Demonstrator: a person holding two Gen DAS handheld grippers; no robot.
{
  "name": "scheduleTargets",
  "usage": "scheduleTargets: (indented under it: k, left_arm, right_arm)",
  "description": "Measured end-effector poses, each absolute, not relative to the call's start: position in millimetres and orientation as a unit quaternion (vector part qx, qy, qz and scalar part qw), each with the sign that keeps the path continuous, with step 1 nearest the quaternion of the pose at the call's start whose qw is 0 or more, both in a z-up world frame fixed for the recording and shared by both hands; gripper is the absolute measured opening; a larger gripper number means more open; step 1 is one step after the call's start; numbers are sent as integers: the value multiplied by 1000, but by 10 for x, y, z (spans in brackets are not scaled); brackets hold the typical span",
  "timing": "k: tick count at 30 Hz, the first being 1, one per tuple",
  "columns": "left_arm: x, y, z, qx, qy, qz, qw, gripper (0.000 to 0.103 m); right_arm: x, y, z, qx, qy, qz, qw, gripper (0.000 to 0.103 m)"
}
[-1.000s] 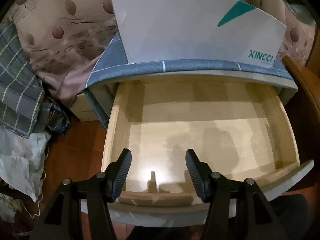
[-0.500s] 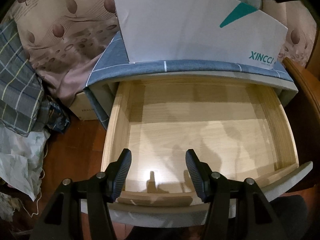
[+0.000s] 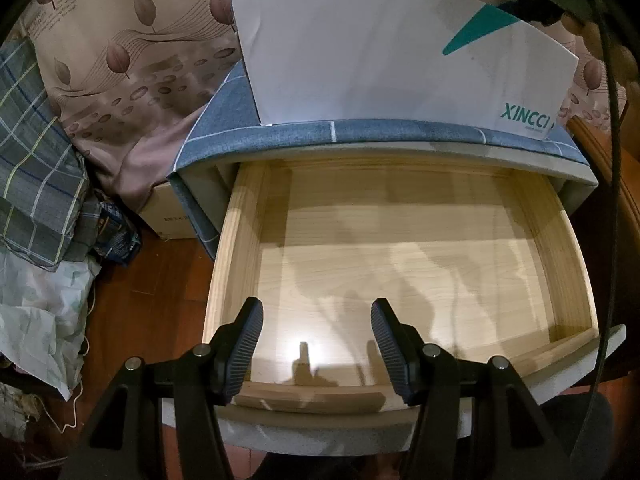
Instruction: Take underwear out of drawer
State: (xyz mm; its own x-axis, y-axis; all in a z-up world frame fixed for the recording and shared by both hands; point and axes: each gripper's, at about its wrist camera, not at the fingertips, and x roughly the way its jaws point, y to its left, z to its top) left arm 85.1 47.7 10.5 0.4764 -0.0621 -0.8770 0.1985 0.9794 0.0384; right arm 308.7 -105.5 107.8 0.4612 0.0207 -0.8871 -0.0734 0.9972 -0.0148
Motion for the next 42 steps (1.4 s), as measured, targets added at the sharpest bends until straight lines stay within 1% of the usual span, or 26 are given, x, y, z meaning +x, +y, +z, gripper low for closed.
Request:
scheduleTargets:
  k: [2, 4, 6, 8, 9, 11, 16, 20, 27, 33, 42]
  left_arm:
    - [844, 474, 106, 69, 505, -74, 857, 58]
    - [840, 476, 105, 72, 504, -75, 857, 58]
    - [836, 482, 101, 72, 504, -74, 857, 58]
    - [846, 476, 97, 72, 504, -74, 857, 58]
    - [846, 476, 97, 72, 504, -74, 858, 58]
    - [845, 473, 94, 71, 503, -75, 858, 58]
    - [836, 466, 100, 71, 501, -76, 859, 58]
    - [829, 456, 105, 74, 500, -76, 860, 58]
    - [823, 446, 116, 76, 501, -74, 859, 58]
    - [812, 410, 109, 85, 499, -71, 859, 58]
    - [790, 380, 114, 95, 496, -71, 860, 58]
  right_arm:
    - [3036, -1031, 1124, -32, 508, 32, 860, 71]
    - [2958, -1023, 1194, -37, 499, 34, 865, 77]
    - [2862, -1037, 1281, -34, 488, 37, 871, 78]
    - [2706, -1089, 1386, -27, 477, 40, 878, 80]
    - [2611, -1129, 1429, -20, 471, 42, 881, 86]
    - [2441, -1197, 1481, -8, 461, 39, 886, 91]
    - [1919, -1399, 1400, 4, 463, 30, 886, 91]
    - [1511, -1521, 1163, 10, 467, 14, 884, 91]
    - [1035, -1596, 690, 7, 465, -25, 885, 91]
    - [916, -1616, 358, 12, 485, -33, 874, 91]
    - [885, -1618, 145, 23, 503, -28, 864, 91]
